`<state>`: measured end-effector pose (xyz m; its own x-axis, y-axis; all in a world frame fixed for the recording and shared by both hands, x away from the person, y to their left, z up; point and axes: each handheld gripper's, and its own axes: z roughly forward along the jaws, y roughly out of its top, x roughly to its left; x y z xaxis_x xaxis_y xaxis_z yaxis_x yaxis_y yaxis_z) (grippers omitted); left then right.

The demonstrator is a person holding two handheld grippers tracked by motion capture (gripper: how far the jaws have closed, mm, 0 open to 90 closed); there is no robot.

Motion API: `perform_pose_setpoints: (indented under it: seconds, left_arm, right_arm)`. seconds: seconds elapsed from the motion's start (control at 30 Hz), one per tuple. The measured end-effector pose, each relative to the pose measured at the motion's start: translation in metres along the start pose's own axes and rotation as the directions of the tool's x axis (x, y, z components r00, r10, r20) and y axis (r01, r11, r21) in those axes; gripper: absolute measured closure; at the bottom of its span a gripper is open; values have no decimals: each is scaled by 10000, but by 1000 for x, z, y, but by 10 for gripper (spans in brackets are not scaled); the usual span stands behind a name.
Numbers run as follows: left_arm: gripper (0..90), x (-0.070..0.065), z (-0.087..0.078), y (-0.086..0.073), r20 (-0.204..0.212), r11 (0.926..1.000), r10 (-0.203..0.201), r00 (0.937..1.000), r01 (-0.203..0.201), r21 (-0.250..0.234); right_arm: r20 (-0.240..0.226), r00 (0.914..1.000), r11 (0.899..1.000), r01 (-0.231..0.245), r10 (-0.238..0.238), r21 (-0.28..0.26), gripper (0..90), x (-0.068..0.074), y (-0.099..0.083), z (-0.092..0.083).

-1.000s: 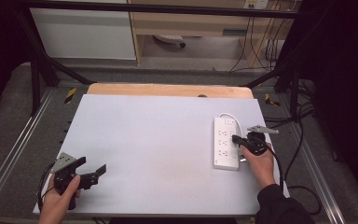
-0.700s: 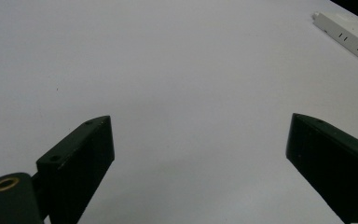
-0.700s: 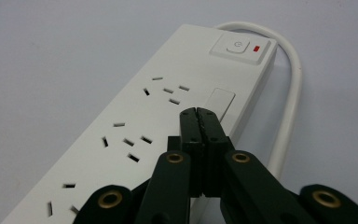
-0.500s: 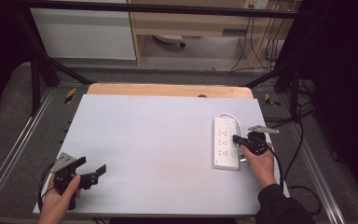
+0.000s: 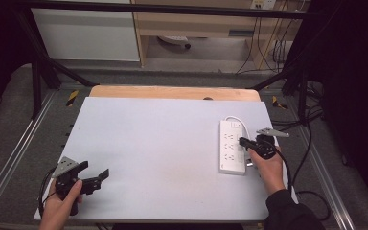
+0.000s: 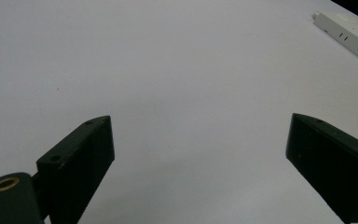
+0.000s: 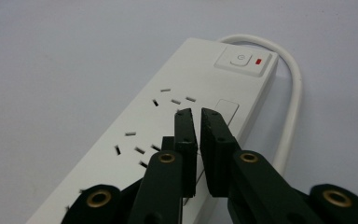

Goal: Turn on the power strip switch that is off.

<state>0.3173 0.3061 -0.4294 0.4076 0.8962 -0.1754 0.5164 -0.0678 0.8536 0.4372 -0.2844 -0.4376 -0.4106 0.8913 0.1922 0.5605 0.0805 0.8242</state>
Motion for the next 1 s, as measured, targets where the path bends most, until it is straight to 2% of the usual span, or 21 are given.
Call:
perform_pose_setpoints:
  seconds: [0.17,0.37,0.57,1.0]
  left_arm:
    - [77,0,0,0,3,10000,3,10000,-3,-6]
    - [77,0,0,0,26,10000,-31,10000,32,-25]
    - [77,0,0,0,26,10000,-32,10000,32,-17]
    - [77,0,-1,-1,-7,10000,3,10000,-3,11]
  right_arm:
    - [-115,9999,10000,-23,22,-73,800,2,2,-2]
    - [-245,9997,9998,-86,82,-179,682,3,5,-4]
    - [-362,9989,9993,-296,288,-222,487,4,6,-4]
    - [105,9998,9988,-173,178,-456,126,9,12,-7]
